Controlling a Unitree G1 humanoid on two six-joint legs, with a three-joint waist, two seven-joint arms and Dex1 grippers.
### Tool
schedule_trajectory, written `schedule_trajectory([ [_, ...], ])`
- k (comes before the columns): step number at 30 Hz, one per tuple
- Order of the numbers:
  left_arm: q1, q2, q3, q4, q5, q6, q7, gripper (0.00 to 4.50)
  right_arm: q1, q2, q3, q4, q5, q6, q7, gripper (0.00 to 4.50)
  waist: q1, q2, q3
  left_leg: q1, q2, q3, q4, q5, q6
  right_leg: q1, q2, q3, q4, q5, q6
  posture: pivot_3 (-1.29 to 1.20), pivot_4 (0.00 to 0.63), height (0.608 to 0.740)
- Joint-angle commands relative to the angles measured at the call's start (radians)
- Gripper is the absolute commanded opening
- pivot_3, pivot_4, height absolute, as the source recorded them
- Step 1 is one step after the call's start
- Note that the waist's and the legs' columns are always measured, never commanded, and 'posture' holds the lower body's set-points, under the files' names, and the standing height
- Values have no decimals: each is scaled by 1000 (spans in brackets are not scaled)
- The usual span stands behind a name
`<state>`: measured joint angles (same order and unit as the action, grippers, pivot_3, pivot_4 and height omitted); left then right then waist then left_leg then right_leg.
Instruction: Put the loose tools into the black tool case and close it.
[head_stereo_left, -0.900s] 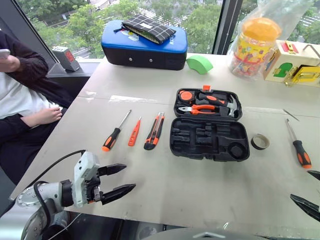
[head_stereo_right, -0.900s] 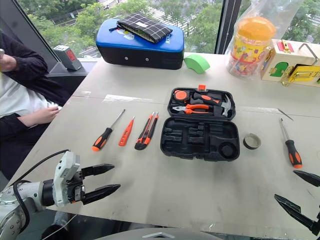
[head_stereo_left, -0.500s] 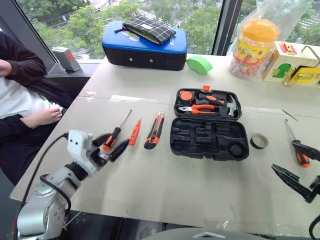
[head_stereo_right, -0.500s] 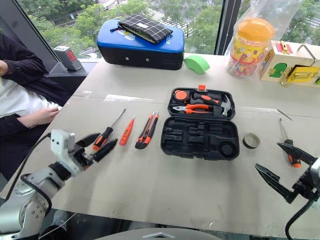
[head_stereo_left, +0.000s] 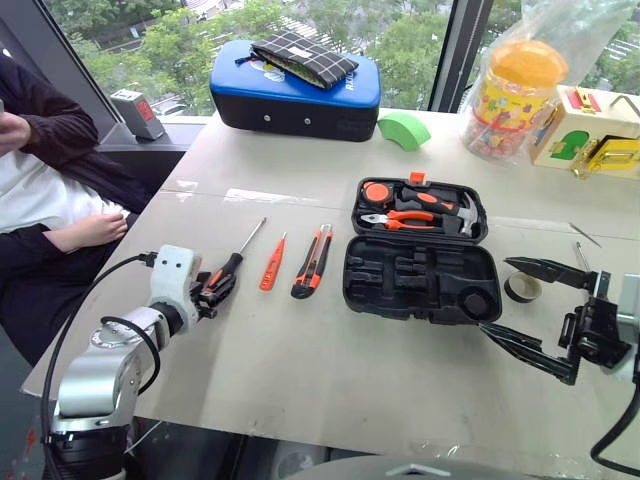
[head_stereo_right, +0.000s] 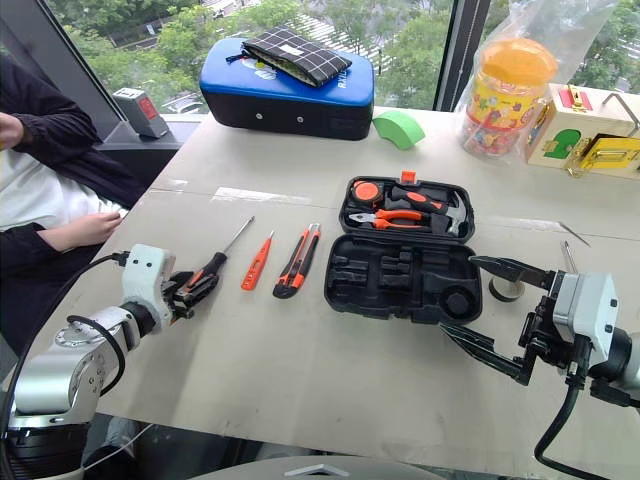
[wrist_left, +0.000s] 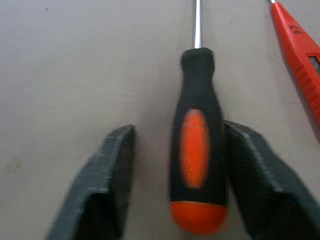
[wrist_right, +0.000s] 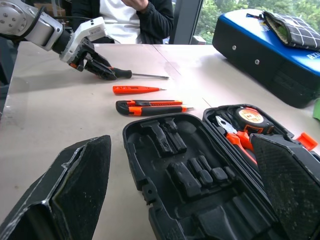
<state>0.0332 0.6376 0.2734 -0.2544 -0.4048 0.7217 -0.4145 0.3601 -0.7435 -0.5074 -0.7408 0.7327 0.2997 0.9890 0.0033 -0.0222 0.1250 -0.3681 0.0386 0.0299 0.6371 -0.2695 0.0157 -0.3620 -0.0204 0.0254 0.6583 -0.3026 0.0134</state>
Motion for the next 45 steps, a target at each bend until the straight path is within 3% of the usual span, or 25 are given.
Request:
schedule_trajectory([
  [1,-37,-20,34,0,-49,-49,-60,932,19,9,-8,-21,-3,-15,-14,4500,5,0,0,0,0,0,0,0,0,0,0,0,0,0,0,0,150,740],
  [4,-107,-11,71,-30,-155,-45,-160,855,55,29,-19,-26,-10,-26,-19,4500,13,-2,1,-1,0,0,0,0,0,0,-2,-3,0,0,0,0,150,740],
  [7,-210,100,-51,-54,-187,-39,-382,855,103,53,-46,-23,-16,-41,-21,4500,15,-3,1,-4,1,0,0,1,-1,-1,-5,-9,0,0,-1,0,150,740],
  [9,-316,149,-179,-21,-135,-98,-515,855,132,72,-70,-15,-28,-59,-26,4500,14,1,1,-4,0,1,0,1,-1,0,-6,-9,-1,0,-1,0,150,740],
  [12,-507,149,-376,121,10,-227,-647,855,175,99,-109,-6,-39,-80,-37,4500,16,2,0,-6,-1,2,1,1,-1,0,-7,-10,-2,0,-1,0,150,740],
  [18,-924,-79,-691,701,334,-657,-800,855,278,157,-194,-57,-41,-108,-69,4500,14,3,1,-12,-2,-1,7,1,0,-2,7,-10,-2,0,0,0,150,740],
  [25,-1098,-265,-745,1085,455,-894,-842,855,348,204,-198,-120,-55,-125,-112,4500,-10,2,2,-13,-1,1,7,0,3,-5,13,-6,-1,-1,2,0,150,740],
  [37,-1140,-309,-743,1195,557,-872,-837,855,394,263,-154,-151,-106,-167,-164,4500,-12,1,2,-12,1,0,10,0,3,-5,14,-3,2,-1,3,0,150,740],
  [44,-1166,-299,-664,1166,506,-802,-870,4145,419,262,-140,-166,-108,-176,-170,4500,-12,2,2,-12,1,0,11,0,3,-5,15,-2,3,-1,3,0,150,740],
  [45,-1165,-298,-647,1151,492,-791,-881,4399,420,262,-139,-165,-109,-178,-170,4500,-12,2,2,-12,1,0,11,0,3,-5,15,-2,3,-1,3,0,150,740],
])
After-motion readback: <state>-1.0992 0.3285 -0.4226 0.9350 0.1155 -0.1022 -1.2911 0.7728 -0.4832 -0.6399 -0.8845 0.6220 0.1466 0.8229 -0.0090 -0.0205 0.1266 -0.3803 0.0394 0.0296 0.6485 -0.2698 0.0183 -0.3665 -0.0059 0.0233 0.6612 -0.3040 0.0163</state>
